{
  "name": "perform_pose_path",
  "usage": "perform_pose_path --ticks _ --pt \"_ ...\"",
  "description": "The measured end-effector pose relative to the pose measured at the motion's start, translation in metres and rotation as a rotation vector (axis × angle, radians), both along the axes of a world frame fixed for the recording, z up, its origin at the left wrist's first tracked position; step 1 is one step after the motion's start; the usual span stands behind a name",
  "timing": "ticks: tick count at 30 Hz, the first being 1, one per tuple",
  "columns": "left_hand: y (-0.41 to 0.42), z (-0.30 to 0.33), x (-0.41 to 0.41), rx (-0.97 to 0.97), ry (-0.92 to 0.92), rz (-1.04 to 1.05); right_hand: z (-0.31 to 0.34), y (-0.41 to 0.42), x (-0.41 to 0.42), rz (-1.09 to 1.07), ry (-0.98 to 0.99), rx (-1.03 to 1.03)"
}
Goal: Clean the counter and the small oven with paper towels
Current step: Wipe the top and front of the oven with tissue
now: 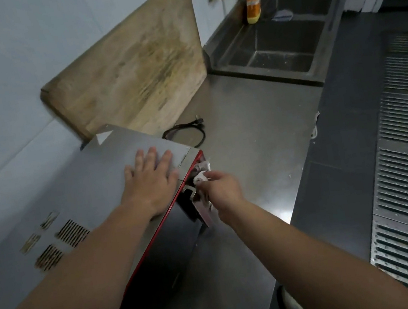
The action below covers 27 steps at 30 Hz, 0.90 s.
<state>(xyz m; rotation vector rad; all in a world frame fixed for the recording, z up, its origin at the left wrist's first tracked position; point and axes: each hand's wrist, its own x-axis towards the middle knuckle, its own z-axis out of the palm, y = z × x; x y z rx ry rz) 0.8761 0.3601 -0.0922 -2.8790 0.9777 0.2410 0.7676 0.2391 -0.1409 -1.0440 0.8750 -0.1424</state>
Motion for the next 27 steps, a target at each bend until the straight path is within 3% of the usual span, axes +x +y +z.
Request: perform_pose_path --ticks 10,13,20,23,27 --pt "0.001 -0.016 0.011 -0.077 0.029 0.030 -0.030 0.008 0.018 -0.085 -0.030 -0.087" --pt "0.002 -0.016 0.012 -0.078 0.033 0.029 -0.040 0.007 0.018 -0.088 -0.083 -0.032" --pt "0.003 -0.017 0.012 -0.086 0.038 0.025 -0.071 0.008 0.018 -0.076 0.131 0.042" --pt "0.003 -0.018 0.012 -0.102 0.049 0.026 -0.068 0.012 0.016 -0.100 0.110 -0.082" --pt "0.002 -0.017 0.012 -0.107 0.048 0.023 -0.041 0.012 0.013 -0.119 -0.146 -0.343"
